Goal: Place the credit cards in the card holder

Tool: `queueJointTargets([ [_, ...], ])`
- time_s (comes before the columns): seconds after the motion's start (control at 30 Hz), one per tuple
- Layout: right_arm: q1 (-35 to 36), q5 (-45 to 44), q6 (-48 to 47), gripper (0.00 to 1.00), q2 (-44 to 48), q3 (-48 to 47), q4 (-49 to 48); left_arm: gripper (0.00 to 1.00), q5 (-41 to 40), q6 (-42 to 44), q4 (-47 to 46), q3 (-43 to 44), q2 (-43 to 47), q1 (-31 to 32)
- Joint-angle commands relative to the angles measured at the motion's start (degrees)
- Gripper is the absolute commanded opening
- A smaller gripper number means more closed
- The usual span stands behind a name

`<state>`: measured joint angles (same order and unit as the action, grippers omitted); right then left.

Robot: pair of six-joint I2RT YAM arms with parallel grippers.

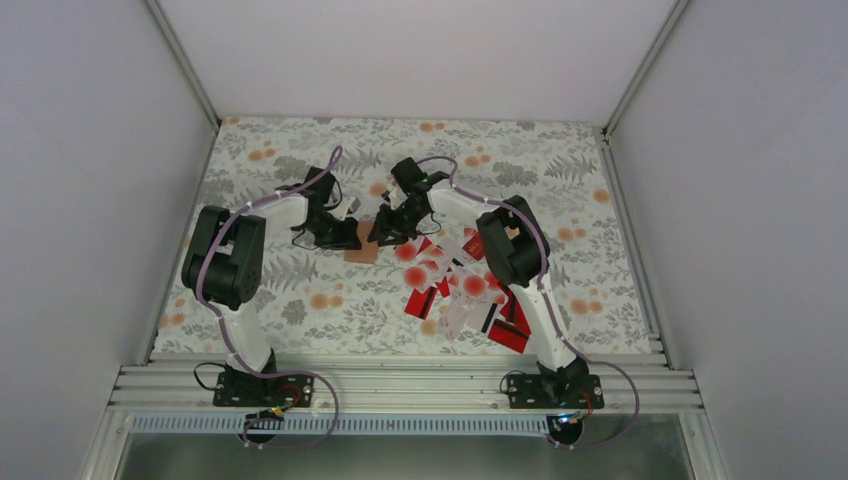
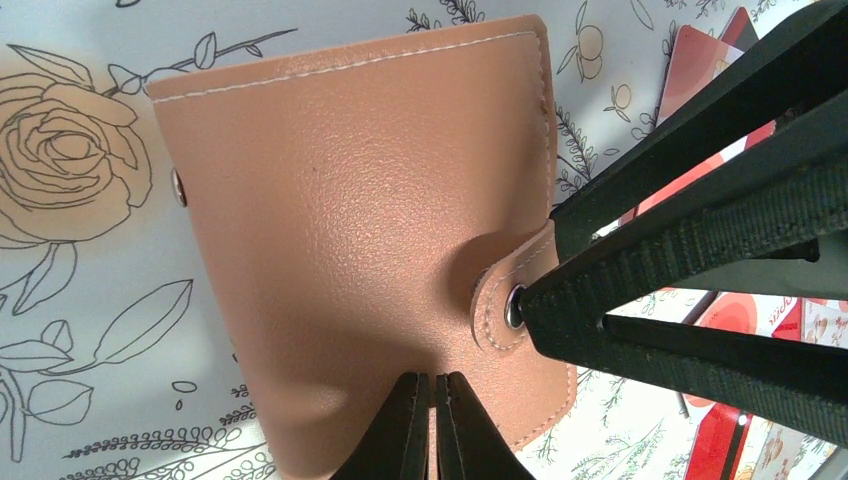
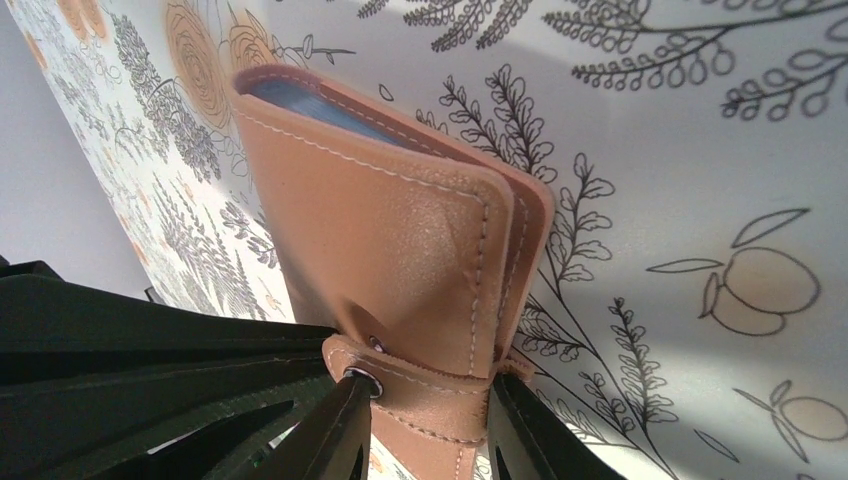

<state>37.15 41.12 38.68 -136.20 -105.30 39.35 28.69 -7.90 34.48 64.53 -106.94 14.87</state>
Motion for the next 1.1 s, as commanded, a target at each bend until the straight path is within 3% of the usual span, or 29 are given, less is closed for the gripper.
queueJointTargets([
  [0.0, 3.5, 5.1, 1.1, 0.30, -4.3, -0.4, -8.5, 0.05, -1.1, 1.7, -2.3, -3.2, -5.6, 2.6],
  [0.67, 5.7, -2.0, 1.0, 0.30, -10.4, -3.5, -2.6, 0.04, 0.2, 1.8, -3.0, -2.7, -6.7, 2.9],
  [1.07, 11.0, -16.7, 2.0, 0.26, -21.6, -15.8, 12.9, 0.04, 0.9, 1.9, -4.7, -3.2, -7.8, 3.1],
])
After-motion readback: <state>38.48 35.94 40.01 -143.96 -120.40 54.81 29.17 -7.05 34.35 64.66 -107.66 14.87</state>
